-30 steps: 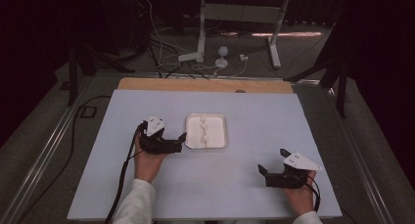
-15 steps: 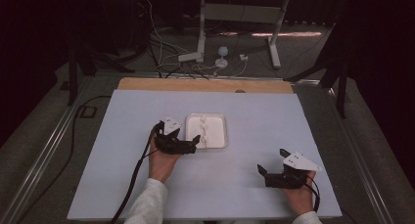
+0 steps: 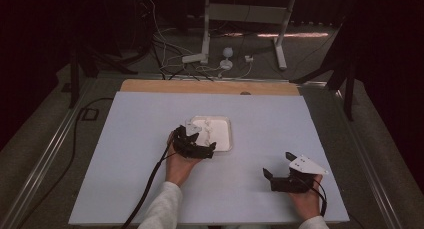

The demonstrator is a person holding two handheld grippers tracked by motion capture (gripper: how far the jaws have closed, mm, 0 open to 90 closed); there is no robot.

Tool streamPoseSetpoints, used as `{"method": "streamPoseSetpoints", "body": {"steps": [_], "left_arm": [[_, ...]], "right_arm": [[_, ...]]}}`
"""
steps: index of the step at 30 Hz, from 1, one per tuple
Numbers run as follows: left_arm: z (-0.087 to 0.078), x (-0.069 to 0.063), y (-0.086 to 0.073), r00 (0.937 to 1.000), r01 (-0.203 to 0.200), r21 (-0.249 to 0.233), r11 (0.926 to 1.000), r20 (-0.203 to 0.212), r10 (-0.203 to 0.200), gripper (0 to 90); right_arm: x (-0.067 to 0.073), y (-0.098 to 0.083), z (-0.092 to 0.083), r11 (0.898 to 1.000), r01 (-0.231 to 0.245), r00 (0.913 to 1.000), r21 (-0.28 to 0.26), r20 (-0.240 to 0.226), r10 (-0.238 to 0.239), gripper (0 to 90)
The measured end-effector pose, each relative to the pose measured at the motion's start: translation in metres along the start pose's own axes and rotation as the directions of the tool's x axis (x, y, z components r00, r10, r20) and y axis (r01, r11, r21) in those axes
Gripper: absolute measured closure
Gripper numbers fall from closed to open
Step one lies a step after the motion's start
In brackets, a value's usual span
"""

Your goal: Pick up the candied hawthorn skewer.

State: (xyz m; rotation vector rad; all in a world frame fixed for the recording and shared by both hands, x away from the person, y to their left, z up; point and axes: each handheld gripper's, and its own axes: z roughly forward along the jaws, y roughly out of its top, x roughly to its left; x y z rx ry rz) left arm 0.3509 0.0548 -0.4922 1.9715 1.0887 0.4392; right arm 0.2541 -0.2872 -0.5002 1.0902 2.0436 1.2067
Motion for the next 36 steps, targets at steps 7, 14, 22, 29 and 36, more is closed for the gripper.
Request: {"method": "streamPoseSetpoints", "body": {"steps": [7,14,22,29,36], "left_arm": [[0.015,-0.005,-0.004,0.9996,-0.01,0.061,0.9981,-0.024,0.012,7.1],[0.018,-0.004,-0.007,0.9964,-0.056,0.149,0.9872,-0.055,0.064,33.6],[0.016,0.006,-0.009,0.999,-0.014,0.192,0.9813,-0.039,0.022,59.0],[0.014,0.015,-0.012,0.9981,0.059,0.223,0.9731,-0.031,-0.053,73.3],[0.014,0.019,-0.012,0.9952,0.098,0.232,0.9679,-0.024,-0.095,88.5]], "right_arm": [[0.0,0.0,0.0,1.0,-0.001,1.0,-0.002,0.0,0.001,0.0],[0.0,0.0,-0.001,1.0,-0.001,1.0,-0.004,-0.001,0.001,0.0],[0.0,0.0,-0.001,1.0,-0.001,1.0,-0.003,-0.001,0.001,0.0],[0.0,0.0,0.0,1.0,0.0,1.0,0.001,-0.002,0.0,0.0],[0.001,0.0,0.0,1.0,0.001,1.0,0.002,-0.003,-0.001,0.0]]}}
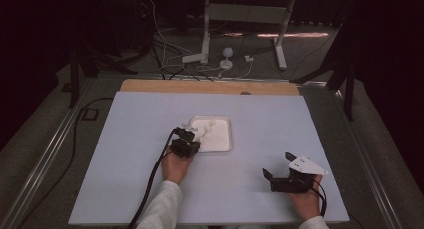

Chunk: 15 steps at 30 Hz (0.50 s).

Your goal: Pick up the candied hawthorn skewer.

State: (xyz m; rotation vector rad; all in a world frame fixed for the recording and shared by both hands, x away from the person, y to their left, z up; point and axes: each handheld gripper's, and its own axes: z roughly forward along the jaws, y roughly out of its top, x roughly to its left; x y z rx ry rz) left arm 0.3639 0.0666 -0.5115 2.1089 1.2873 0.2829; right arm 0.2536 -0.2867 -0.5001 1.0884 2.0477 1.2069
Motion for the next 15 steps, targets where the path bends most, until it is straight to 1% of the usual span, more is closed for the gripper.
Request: {"method": "streamPoseSetpoints", "body": {"steps": [1,5,7,9,11,15], "left_arm": [[0.0,0.0,0.0,1.0,-0.001,0.001,1.0,-0.003,0.001,88.9],[-0.001,0.0,0.0,0.9996,0.015,-0.013,0.9998,0.024,-0.015,89.6],[-0.003,0.001,0.001,0.9994,0.02,-0.027,0.9994,0.029,-0.019,89.6],[-0.006,0.002,0.001,0.9987,0.026,-0.04,0.9988,0.044,-0.025,89.6],[-0.009,0.003,0.001,0.9986,0.024,-0.052,0.9984,0.048,-0.022,89.6],[-0.015,0.005,0.002,0.9976,0.035,-0.077,0.9964,0.062,-0.03,89.6]], "right_arm": [[0.0,0.0,0.0,1.0,-0.001,1.0,0.0,0.0,0.001,0.0],[-0.001,0.0,0.0,1.0,-0.002,1.0,-0.002,0.001,0.002,0.0],[-0.001,0.0,-0.001,1.0,-0.003,1.0,-0.002,0.001,0.003,0.0],[-0.001,0.0,-0.001,1.0,-0.004,1.0,-0.002,0.001,0.004,0.0],[-0.001,0.0,-0.001,1.0,-0.003,1.0,-0.002,0.002,0.003,0.0],[-0.001,0.0,0.0,1.0,-0.001,1.0,-0.001,0.002,0.001,0.0]]}}
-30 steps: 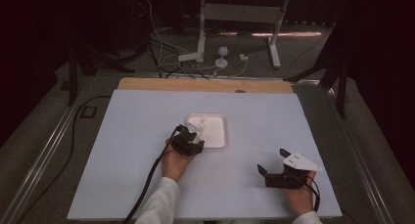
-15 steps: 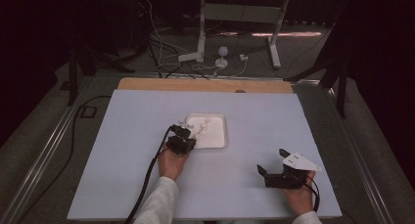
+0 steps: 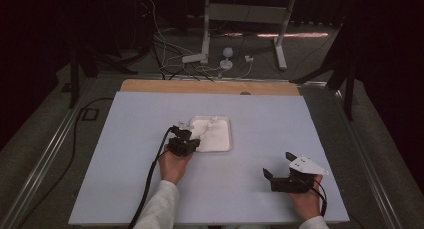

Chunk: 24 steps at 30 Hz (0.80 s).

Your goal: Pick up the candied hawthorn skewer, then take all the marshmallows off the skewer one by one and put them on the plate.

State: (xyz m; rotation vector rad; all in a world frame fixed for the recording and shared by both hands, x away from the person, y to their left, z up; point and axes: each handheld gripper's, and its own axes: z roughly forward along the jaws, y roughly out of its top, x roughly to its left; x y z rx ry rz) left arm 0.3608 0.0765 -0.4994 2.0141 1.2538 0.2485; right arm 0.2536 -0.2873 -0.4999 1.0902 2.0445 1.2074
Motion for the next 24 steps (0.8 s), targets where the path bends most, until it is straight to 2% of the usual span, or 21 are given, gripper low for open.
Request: {"method": "streamPoseSetpoints", "body": {"steps": [7,16,24], "left_arm": [[-0.012,0.003,0.001,0.9999,-0.003,-0.032,0.9995,0.015,0.003,89.6],[-0.022,0.006,0.001,0.9995,-0.015,-0.051,0.9986,0.028,0.016,89.6],[-0.033,0.008,-0.004,0.9981,-0.022,-0.07,0.9973,0.055,0.026,89.6]], "right_arm": [[-0.001,0.0,0.0,1.0,-0.002,1.0,0.0,0.001,0.002,0.0],[-0.001,0.0,0.0,1.0,-0.001,1.0,0.001,0.004,0.001,0.0],[0.0,0.0,0.0,1.0,-0.002,1.0,0.003,0.002,0.002,0.0]]}}
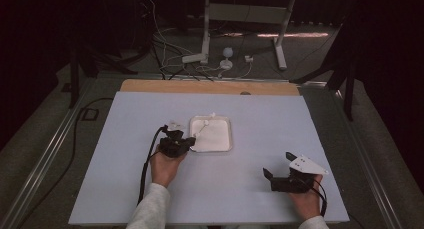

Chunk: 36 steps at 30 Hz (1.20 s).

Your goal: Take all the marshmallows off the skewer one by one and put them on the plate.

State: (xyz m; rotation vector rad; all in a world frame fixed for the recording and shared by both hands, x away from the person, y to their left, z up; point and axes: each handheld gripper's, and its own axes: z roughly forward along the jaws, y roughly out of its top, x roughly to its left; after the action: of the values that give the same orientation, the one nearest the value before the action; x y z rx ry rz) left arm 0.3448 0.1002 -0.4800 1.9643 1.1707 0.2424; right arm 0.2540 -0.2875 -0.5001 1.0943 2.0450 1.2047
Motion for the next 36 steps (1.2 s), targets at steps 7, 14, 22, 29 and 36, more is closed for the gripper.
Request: {"method": "streamPoseSetpoints", "body": {"steps": [7,14,22,29,36], "left_arm": [[-0.015,0.002,-0.004,0.9992,-0.024,-0.023,0.9994,0.031,0.025,89.5],[-0.034,0.003,-0.014,0.9962,-0.061,-0.066,0.996,0.058,0.065,89.5],[-0.052,0.006,-0.034,0.9896,-0.109,-0.098,0.9892,0.084,0.117,89.5],[-0.055,0.0,-0.035,0.9824,-0.147,-0.105,0.9835,0.1,0.158,89.5],[-0.063,0.0,-0.036,0.9785,-0.163,-0.129,0.9783,0.106,0.177,89.5]], "right_arm": [[-0.001,0.0,0.0,1.0,-0.002,1.0,-0.001,-0.004,0.002,0.0],[0.002,0.003,-0.001,1.0,-0.027,0.9994,-0.015,-0.025,0.026,0.0],[0.009,0.019,0.002,0.998,-0.048,0.9945,-0.038,-0.095,0.044,0.0],[0.018,0.047,0.012,0.995,-0.055,0.985,-0.084,-0.168,0.04,0.0],[0.028,0.078,0.031,0.994,-0.067,0.971,-0.09,-0.235,0.044,0.0]]}}
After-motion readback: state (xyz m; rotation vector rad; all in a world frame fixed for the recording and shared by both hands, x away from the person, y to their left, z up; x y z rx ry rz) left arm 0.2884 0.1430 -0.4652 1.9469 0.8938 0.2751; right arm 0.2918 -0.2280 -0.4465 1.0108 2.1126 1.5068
